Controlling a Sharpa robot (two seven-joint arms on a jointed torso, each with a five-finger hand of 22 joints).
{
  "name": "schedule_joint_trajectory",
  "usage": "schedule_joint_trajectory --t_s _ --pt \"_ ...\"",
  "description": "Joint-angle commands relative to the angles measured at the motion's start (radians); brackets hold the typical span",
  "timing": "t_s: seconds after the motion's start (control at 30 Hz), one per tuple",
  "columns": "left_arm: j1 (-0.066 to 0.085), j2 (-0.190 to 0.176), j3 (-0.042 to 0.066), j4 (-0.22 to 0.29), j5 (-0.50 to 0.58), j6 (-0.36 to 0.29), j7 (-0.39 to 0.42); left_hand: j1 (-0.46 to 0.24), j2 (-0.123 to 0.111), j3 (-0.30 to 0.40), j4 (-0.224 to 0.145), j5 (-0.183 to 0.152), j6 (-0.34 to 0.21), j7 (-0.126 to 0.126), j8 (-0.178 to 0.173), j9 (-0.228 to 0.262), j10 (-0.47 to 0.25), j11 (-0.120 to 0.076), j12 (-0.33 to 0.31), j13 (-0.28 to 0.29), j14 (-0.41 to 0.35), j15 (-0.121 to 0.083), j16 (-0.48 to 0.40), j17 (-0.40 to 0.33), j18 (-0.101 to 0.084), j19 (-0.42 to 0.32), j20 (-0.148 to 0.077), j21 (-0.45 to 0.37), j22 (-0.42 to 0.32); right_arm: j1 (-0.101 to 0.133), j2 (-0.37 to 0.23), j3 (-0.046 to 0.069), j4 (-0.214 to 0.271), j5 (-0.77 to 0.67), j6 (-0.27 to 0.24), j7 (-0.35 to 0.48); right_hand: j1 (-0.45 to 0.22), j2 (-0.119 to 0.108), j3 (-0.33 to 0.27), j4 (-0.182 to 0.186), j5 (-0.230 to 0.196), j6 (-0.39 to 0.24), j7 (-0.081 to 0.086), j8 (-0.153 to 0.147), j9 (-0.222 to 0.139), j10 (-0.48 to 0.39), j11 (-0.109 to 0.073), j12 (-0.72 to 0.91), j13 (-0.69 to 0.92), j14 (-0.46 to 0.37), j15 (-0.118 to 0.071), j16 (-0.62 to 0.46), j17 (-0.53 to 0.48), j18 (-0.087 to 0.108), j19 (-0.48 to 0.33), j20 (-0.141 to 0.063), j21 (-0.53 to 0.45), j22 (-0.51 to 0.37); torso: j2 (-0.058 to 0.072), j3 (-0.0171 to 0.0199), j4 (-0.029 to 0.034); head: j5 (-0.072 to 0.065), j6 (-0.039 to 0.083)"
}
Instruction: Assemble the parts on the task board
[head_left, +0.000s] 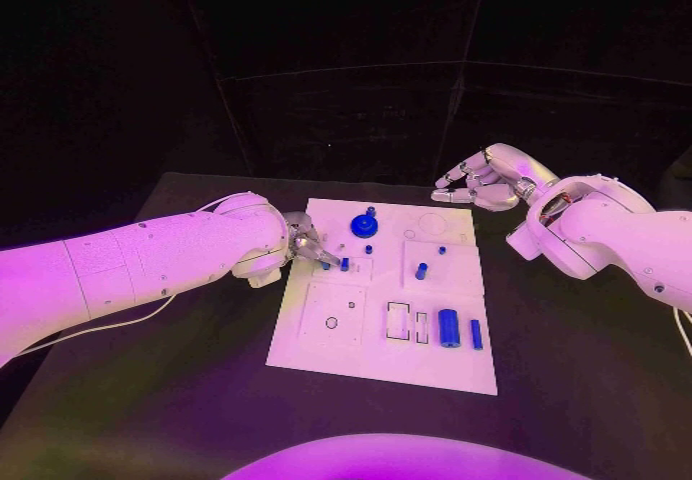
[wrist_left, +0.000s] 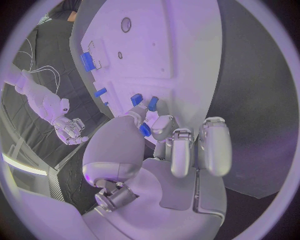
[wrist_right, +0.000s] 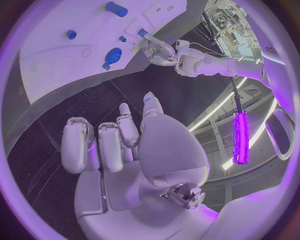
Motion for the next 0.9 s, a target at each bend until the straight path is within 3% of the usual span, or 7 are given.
schedule_joint_trajectory --t_s 0.03,0.47,0.67,0.8,0.83,0.87,0.9 --pt "0.001 -0.003 0.001 0.008 -0.003 -0.013 -0.002 -0.008 0.0 -0.007 -0.001 0.0 0.002 0.001 0.005 0.001 0.01 0.0 0.003 0.002 0.104 -0.007 0.003 0.263 -0.01 0.024 -0.007 0.006 0.033 0.002 0.002 0.0 0.0 0.004 0.006 0.009 -0.004 0.008 -0.005 0.002 -0.003 -0.005 -0.004 0.006 -0.001 -0.005 0.001 -0.004 -0.001 0.043 -0.006 -0.007 -0.001 0.021 -0.008 0.0 -0.006 -0.001 0.0 -0.0001 0.0001 0.0 0.001" --pt "0.005 -0.022 0.002 0.026 -0.003 -0.031 0.002 -0.01 -0.006 -0.014 0.003 0.0 -0.001 0.001 0.006 0.002 0.005 0.0 -0.006 -0.011 0.104 -0.008 0.003 0.263 -0.007 0.02 -0.008 -0.003 0.022 0.002 0.0 0.0 -0.001 0.005 0.006 0.008 -0.007 0.007 -0.009 0.005 -0.008 -0.005 -0.004 0.006 -0.001 -0.006 0.001 -0.005 -0.002 0.043 -0.006 -0.008 -0.002 0.021 -0.008 0.0 -0.006 -0.001 0.001 -0.0009 -0.0007 0.0 0.001" --pt "0.023 -0.042 0.005 0.043 0.014 -0.087 0.032 -0.023 -0.025 -0.045 0.024 0.0 -0.034 0.011 -0.007 -0.003 -0.027 0.007 -0.046 -0.062 0.104 -0.005 0.003 0.263 0.001 0.005 -0.007 -0.033 -0.016 0.002 0.001 0.0 -0.003 0.005 0.005 0.008 -0.007 0.007 -0.01 0.005 -0.01 -0.005 -0.004 0.006 -0.001 -0.006 0.001 -0.005 -0.003 0.042 -0.006 -0.008 -0.003 0.021 -0.009 0.0 -0.007 -0.003 0.0 0.0003 -0.0007 0.0 0.002" --pt "0.035 -0.05 0.006 0.047 0.058 -0.116 0.065 -0.011 -0.03 -0.065 0.039 0.0 -0.066 0.024 -0.026 -0.015 -0.077 0.017 -0.115 -0.148 0.104 0.002 0.003 0.263 0.008 -0.008 -0.002 -0.06 -0.048 0.002 0.003 0.0 -0.005 0.005 0.005 0.009 -0.007 0.007 -0.01 0.005 -0.01 -0.005 -0.004 0.006 -0.001 -0.006 0.001 -0.005 -0.003 0.042 -0.006 -0.008 -0.003 0.021 -0.009 0.0 -0.007 -0.003 0.001 0.0006 -0.0012 0.001 0.002" --pt "0.036 -0.051 0.006 0.046 0.07 -0.121 0.073 -0.006 -0.032 -0.069 0.042 0.0 -0.077 0.028 -0.035 -0.021 -0.101 0.022 -0.149 -0.189 0.104 0.005 0.003 0.263 0.011 -0.017 0.001 -0.076 -0.067 0.002 0.003 0.0 -0.005 0.005 0.005 0.009 -0.007 0.007 -0.01 0.005 -0.01 -0.005 -0.004 0.006 -0.001 -0.006 0.001 -0.005 -0.003 0.042 -0.006 -0.008 -0.003 0.021 -0.009 0.0 -0.007 -0.003 0.001 0.0005 -0.0013 0.001 0.002" --pt "0.039 -0.052 0.006 0.044 0.089 -0.128 0.086 0.006 -0.036 -0.076 0.048 0.0 -0.11 0.043 -0.057 -0.034 -0.174 0.034 -0.242 -0.296 0.104 0.016 0.003 0.263 0.02 -0.037 0.007 -0.116 -0.114 0.002 0.003 0.0 -0.005 0.005 0.005 0.009 -0.007 0.007 -0.01 0.005 -0.01 -0.005 -0.004 0.006 -0.001 -0.006 0.001 -0.005 -0.003 0.042 -0.006 -0.008 -0.003 0.021 -0.009 0.0 -0.007 -0.003 0.001 0.0005 -0.0007 0.0 0.002" --pt "0.039 -0.052 0.006 0.042 0.099 -0.13 0.093 0.014 -0.039 -0.081 0.053 0.0 -0.13 0.053 -0.072 -0.043 -0.208 0.044 -0.278 -0.332 0.099 0.023 -0.005 0.25 0.026 -0.051 0.012 -0.143 -0.145 0.002 0.004 0.0 -0.006 0.005 0.006 0.009 -0.007 0.007 -0.01 0.005 -0.01 -0.005 -0.004 0.006 -0.001 -0.006 0.001 -0.005 -0.003 0.042 -0.006 -0.008 -0.003 0.021 -0.009 0.0 -0.007 -0.003 0.001 0.0002 -0.0006 0.0 0.003"
